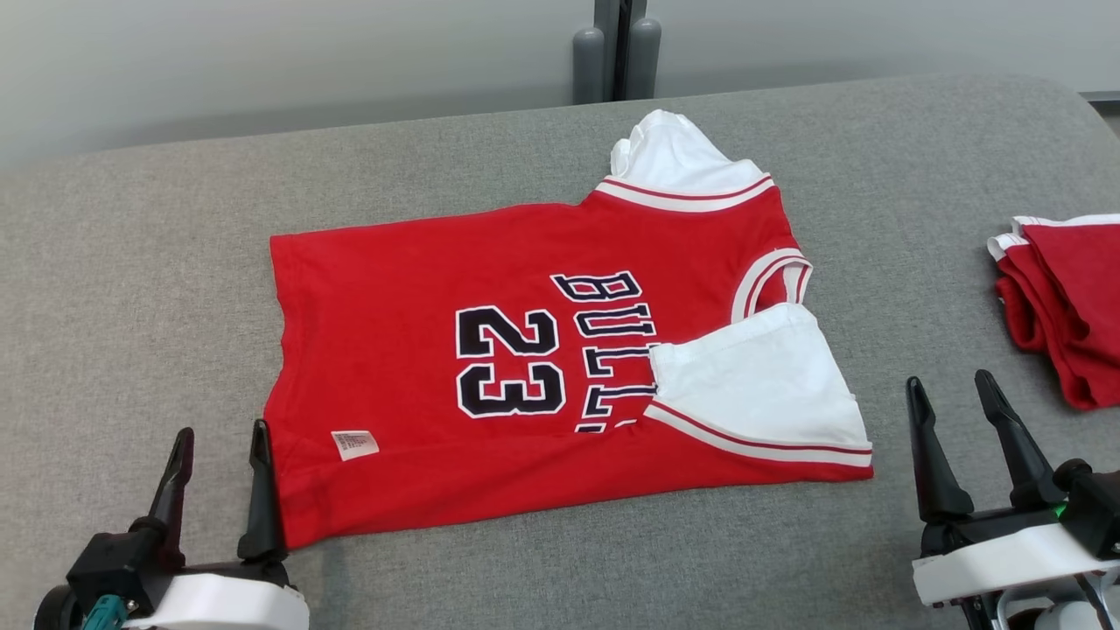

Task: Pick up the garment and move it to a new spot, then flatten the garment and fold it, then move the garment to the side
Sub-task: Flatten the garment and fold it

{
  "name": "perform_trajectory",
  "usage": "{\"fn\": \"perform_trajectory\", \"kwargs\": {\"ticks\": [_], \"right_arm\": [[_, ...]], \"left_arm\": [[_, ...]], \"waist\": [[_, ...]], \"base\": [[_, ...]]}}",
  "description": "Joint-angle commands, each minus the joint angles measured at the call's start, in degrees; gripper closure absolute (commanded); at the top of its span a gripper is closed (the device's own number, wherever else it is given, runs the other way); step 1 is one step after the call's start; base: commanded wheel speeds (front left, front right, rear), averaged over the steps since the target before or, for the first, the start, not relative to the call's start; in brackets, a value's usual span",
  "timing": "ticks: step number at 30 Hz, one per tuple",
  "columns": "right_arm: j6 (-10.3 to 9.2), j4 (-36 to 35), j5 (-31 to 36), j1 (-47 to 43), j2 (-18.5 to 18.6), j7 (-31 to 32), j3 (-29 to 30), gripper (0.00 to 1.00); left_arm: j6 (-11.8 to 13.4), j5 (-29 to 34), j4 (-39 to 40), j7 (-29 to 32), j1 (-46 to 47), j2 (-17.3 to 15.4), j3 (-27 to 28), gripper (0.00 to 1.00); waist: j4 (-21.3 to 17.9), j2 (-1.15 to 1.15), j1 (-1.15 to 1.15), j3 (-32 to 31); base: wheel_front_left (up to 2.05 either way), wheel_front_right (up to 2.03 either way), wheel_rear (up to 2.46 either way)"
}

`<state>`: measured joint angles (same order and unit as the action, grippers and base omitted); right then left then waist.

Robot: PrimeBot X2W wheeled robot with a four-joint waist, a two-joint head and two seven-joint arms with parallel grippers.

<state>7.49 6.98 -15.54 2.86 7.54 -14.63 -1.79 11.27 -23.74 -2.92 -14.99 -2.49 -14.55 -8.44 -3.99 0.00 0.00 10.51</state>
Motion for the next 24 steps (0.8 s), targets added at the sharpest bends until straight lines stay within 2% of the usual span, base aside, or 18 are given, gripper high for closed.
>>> {"fn": "perform_trajectory", "kwargs": {"ticks": [1, 13, 24], "right_arm": [[0.01, 0.1, 0.5, -0.4, 0.0, 0.2, 0.3, 0.0], [0.01, 2.3, 0.7, 0.6, -0.7, 1.3, 0.1, 0.0], [0.01, 14.5, -0.6, 4.4, -1.2, 0.7, -3.5, 0.0]], "left_arm": [[-0.5, -0.1, -0.6, -0.2, 0.1, 0.1, 0.2, 0.0], [-3.4, -1.3, -7.5, 0.1, 2.1, 0.7, -0.3, 0.0], [-6.8, -4.7, -17.9, 1.7, 4.1, 2.5, -1.7, 0.0]], "waist": [[0.2, 0.0, 0.0, -0.2], [0.7, 0.0, 0.0, -0.4], [0.5, 0.0, 0.0, 2.3]], "base": [[0.0, 0.0, 0.0], [0.0, 0.0, 0.0], [0.0, 0.0, 0.0]]}}
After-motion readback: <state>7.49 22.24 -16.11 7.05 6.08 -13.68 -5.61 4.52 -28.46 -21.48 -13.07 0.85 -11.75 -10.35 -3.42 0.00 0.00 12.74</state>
